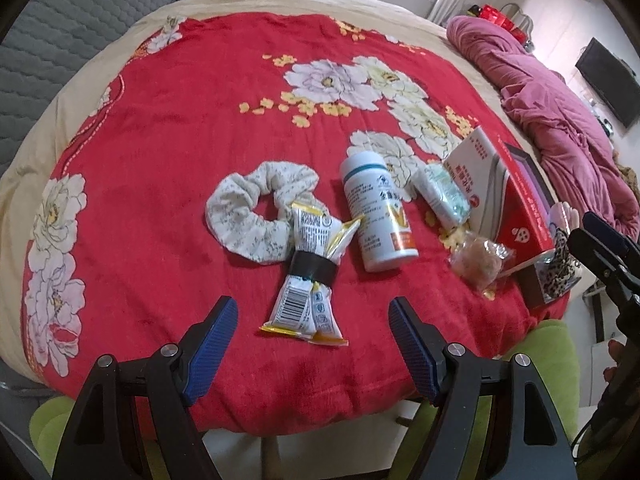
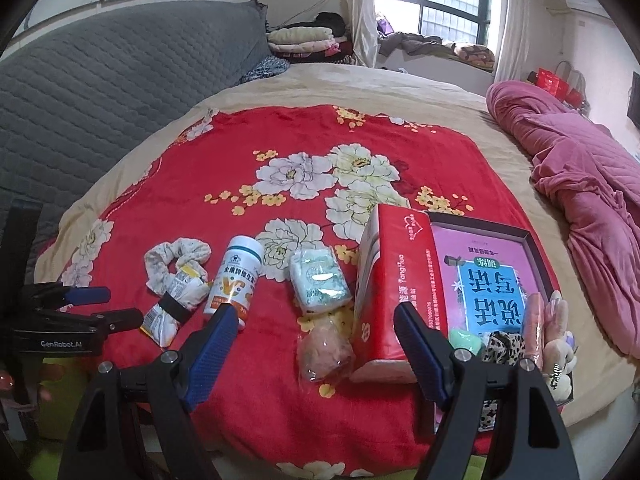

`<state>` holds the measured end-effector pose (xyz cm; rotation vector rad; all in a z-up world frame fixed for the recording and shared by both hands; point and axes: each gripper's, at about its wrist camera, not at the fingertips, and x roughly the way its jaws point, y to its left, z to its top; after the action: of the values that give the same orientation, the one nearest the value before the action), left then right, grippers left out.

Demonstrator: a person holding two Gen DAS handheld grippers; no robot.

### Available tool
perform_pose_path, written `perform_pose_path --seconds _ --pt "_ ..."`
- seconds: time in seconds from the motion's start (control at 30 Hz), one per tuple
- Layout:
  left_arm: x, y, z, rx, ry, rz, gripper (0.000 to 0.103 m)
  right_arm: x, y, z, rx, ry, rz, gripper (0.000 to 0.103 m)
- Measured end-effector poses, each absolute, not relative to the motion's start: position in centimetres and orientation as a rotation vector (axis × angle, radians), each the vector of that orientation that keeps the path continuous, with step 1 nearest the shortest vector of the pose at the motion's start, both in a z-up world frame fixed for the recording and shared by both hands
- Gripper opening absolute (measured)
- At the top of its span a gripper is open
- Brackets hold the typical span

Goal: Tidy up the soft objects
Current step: 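Grasp the yellow-white snack packet with the left tool while the right tool grasps the plastic-bagged bun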

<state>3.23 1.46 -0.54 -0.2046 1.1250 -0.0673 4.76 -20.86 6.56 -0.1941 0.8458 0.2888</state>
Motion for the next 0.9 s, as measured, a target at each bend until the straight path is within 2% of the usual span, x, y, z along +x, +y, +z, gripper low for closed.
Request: perform_pose_path --seconds 0.23,0.57,0.9 --pt "3.4 0.8 -2.1 -0.207 1.163 -0.077 0.079 5.1 -20.4 5.0 -0.216 0.879 0.298 0.080" --pt "4.4 1.3 -3.8 -0.242 1.201 -0.076 0.079 5.1 -17.6 1.6 -0.453 0.913 0.307 0.080" --pt "5.9 1.4 -5.9 -0.250 1.243 -0.068 0.079 5.7 -16.8 -0.7 -0.543 0.955 0.322 0.080"
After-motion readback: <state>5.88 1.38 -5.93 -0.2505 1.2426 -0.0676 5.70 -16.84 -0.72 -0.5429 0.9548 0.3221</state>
